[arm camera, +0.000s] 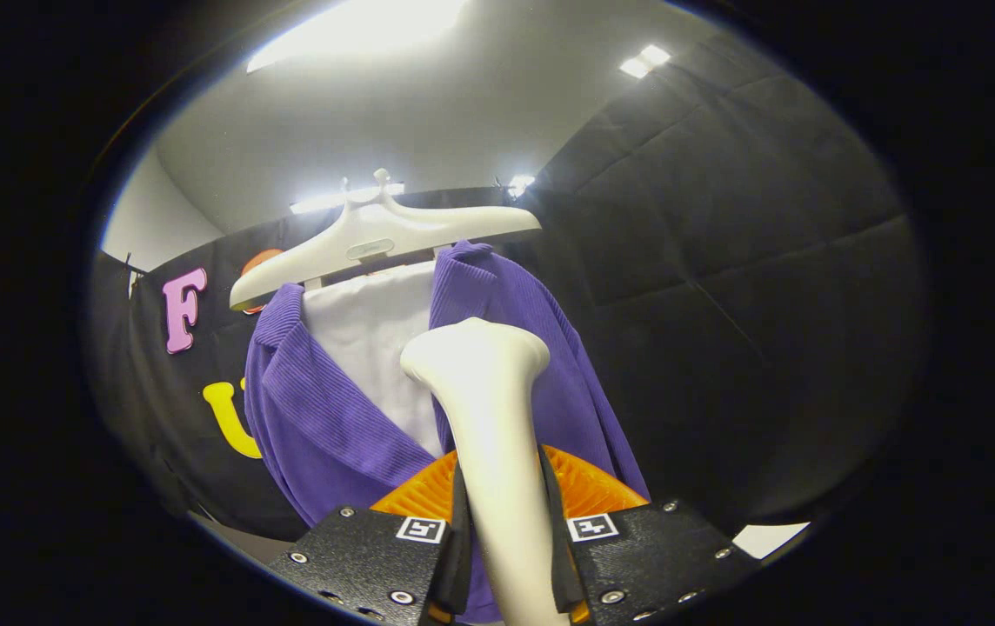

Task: Iron the clothes twice with a garment steamer, once on the left side and once on the right side.

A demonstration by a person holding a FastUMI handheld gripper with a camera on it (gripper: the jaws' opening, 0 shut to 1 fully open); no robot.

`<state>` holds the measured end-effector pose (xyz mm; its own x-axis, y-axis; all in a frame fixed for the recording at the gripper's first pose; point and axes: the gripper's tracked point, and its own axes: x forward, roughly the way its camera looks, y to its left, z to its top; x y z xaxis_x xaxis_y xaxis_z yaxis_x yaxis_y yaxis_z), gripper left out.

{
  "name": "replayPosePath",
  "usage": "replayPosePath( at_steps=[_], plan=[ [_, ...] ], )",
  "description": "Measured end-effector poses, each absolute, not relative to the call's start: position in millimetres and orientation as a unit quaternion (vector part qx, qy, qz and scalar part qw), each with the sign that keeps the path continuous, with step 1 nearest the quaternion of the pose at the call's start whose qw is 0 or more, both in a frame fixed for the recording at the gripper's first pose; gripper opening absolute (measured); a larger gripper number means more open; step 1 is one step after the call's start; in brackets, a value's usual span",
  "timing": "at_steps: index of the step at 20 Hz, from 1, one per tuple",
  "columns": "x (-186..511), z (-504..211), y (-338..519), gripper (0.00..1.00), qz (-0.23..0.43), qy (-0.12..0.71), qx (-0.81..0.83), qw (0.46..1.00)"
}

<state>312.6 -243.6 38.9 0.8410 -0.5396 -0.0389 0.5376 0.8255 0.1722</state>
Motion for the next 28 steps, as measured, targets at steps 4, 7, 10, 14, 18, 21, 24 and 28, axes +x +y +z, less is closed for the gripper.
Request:
replayPosePath(
  at_steps=[4, 7, 10, 14, 18, 21, 24, 28],
  plan=[
    [327.9, 20.0, -241.8, 0.36, -0.278, 0.007, 0.091, 0.956],
    [326.1, 3.8, -244.4, 0.37, -0.279, 0.015, 0.105, 0.954],
    [310.7, -22.4, -251.5, 0.37, -0.285, 0.033, 0.11, 0.952],
    [291.4, -63.6, -261.5, 0.37, -0.296, 0.073, 0.108, 0.946],
    [275.9, -99.5, -267.7, 0.37, -0.304, 0.11, 0.103, 0.941],
    [267.1, -117.3, -268.2, 0.37, -0.304, 0.12, 0.109, 0.939],
    [257.1, -137.6, -270.0, 0.37, -0.308, 0.138, 0.108, 0.935],
    [244.7, -157.2, -273.6, 0.37, -0.309, 0.157, 0.099, 0.933]
  ],
)
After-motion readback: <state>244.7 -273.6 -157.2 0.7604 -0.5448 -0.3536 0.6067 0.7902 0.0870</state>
